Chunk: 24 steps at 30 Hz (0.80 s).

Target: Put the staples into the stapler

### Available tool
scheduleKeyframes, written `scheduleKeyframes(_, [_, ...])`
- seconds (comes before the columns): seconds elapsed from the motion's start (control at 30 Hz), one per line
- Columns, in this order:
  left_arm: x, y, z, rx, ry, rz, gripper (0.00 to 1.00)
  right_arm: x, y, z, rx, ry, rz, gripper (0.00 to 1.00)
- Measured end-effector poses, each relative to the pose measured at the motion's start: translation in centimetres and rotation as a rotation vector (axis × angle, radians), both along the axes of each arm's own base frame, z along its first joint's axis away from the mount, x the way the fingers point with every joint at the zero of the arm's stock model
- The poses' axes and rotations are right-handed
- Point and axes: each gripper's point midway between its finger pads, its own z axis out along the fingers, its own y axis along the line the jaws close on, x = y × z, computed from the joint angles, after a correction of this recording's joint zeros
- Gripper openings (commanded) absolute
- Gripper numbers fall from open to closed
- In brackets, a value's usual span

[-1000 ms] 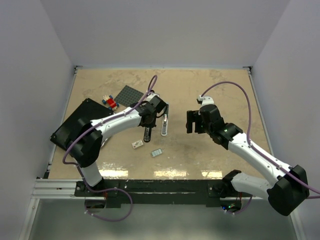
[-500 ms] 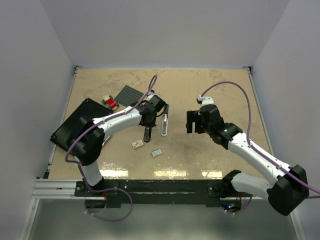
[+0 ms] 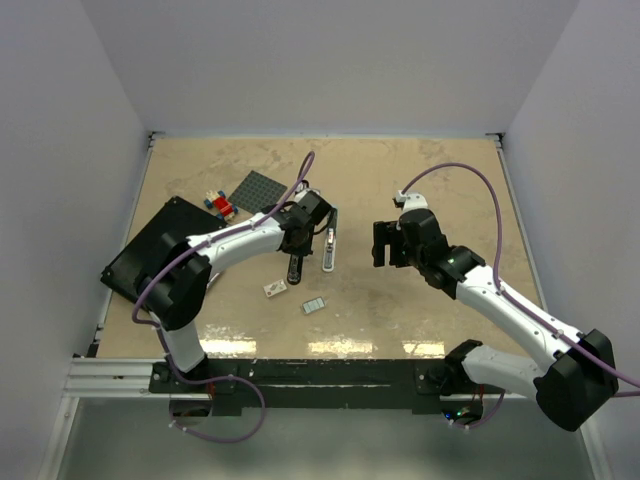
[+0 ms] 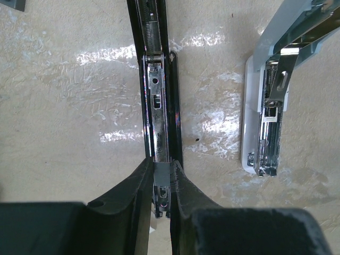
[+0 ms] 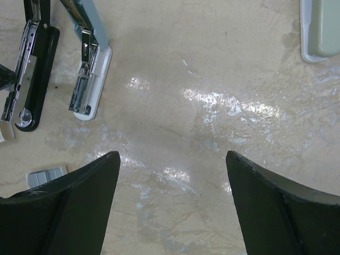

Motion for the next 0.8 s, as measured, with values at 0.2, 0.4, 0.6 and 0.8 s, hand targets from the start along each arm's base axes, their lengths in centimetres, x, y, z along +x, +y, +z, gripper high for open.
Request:
scheduleKeyframes(0.2, [-0.2,0.2,-0.6,0.007,0.017,0.001,0.04,0.0,0.0,-0.2,-0.005,0.005,0.001,0.85])
scheduleKeyframes(0.4, [-0.3,0.3,-0.7,0.007,0.023,0.000,0.04,0.0,0.0,-0.5,-0.014,0.013,0.004,0.85])
scheduleKeyframes(0.6, [-0.5,0.4,-1.0,0.008,0.031,-0.001,0.03,0.0,0.0,-0.5,-0.014,0.014,0.004,0.85])
scheduleKeyframes(0.8, [-0.7,0.6,-1.4,0.015,0.041,0.001,0.03,0.0,0.0,-0.5,-0.014,0.014,0.004,0.85])
